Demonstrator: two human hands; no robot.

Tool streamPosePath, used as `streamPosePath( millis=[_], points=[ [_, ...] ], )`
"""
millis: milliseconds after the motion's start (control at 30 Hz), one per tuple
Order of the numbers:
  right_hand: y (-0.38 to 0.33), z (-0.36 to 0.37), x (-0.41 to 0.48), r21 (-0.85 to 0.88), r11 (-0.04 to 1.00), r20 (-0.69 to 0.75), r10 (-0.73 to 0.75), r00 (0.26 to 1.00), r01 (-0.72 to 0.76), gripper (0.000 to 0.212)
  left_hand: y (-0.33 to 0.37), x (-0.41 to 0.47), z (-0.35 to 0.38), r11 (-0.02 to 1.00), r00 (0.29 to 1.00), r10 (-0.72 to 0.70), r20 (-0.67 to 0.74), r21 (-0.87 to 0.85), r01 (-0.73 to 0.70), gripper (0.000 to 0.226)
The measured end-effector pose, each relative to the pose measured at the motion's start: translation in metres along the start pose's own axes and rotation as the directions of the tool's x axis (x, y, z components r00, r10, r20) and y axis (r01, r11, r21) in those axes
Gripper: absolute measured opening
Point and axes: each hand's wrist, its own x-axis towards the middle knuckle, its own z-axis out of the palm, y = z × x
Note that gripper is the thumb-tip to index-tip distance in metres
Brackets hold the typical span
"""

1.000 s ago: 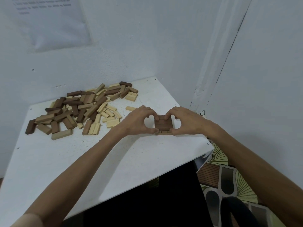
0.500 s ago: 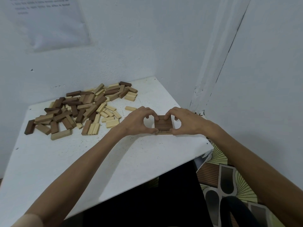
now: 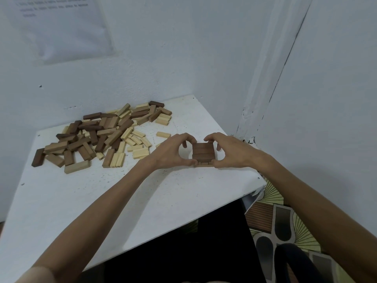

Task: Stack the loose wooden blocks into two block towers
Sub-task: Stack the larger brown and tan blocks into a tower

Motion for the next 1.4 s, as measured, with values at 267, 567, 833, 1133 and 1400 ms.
streamPosePath(
  millis=[267,567,833,1133,1400],
  points=[
    [-0.004,-0.002,-0.002,-0.020,1.000,0.000,-0.003,1.000,0.003,0.076,0.000,0.001,-0.002,1.000,1.000,-0.001,0.011,-0.006,0.001,0.060],
    [-0.001,-0.002,-0.004,0.007,1.000,-0.009,-0.011,1.000,0.011,0.084,0.000,-0.001,-0.001,1.000,1.000,-0.016,0.009,-0.014,0.016,0.076],
    [-0.030,0.048,0.000,0.929,0.369,-0.197,0.506,0.840,-0.004,0.064,0.036,-0.007,0.041,0.642,0.892,-0.426,-0.153,-0.746,0.178,0.101],
    [-0.054,0.064,0.010,0.948,0.317,-0.188,0.539,0.821,0.009,0.096,0.070,0.011,0.069,0.436,0.804,-0.562,-0.194,-0.896,0.088,0.067],
    [-0.057,0.070,0.012,0.910,0.413,-0.223,0.521,0.824,-0.015,0.079,0.080,0.012,0.071,0.421,0.813,-0.559,-0.164,-0.900,0.108,0.054]
  ],
)
